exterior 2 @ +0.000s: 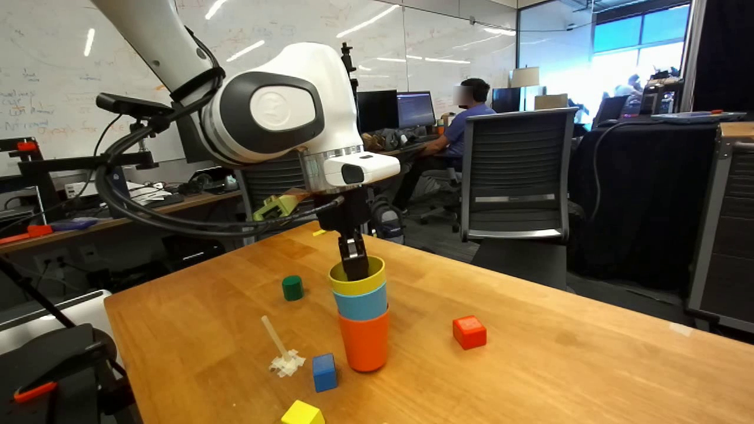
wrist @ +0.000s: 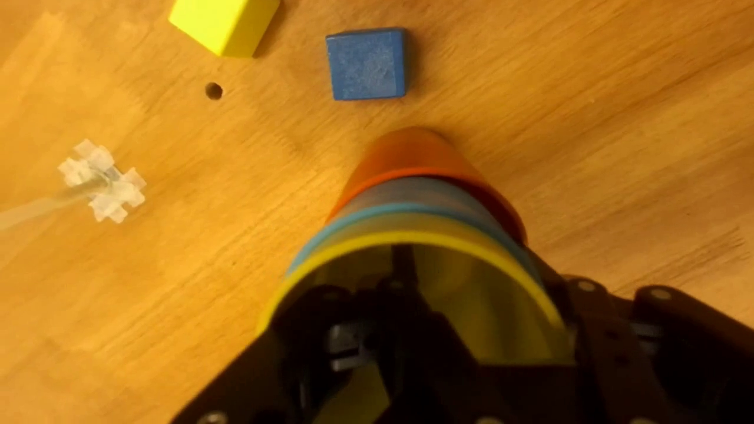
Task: Stack the cups
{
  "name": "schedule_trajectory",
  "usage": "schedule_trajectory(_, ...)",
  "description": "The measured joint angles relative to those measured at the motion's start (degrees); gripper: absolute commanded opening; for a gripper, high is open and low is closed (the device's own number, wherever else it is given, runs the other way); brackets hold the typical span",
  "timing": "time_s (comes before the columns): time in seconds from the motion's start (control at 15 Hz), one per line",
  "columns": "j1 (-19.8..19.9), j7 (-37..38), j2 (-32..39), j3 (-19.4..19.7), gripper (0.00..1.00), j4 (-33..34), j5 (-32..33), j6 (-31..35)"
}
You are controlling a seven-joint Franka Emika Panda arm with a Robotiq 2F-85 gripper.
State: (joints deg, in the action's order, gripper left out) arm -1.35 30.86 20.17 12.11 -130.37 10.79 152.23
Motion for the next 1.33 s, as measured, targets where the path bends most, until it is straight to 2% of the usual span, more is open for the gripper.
schedule_trajectory(0.13, 0.4, -1.1, -0.2, 0.4, 0.87, 0.0, 0.0, 0.0)
schedule_trajectory(0.33, 1.0, -2.7, -0.5, 0.6, 0.97, 0.0, -0.2, 0.0)
schedule_trajectory(0.4, 1.1, -3.4, -0.5, 0.6, 0.93, 0.0, -0.4, 0.0)
schedule_trajectory(0.53, 1.3, -4.8, -0.5, 0.5, 1.0, -0.1, -1.2, 0.0)
schedule_trajectory(1.33, 1.4, -10.9, 0.6, -1.5, 1.0, -0.5, -8.0, 0.3)
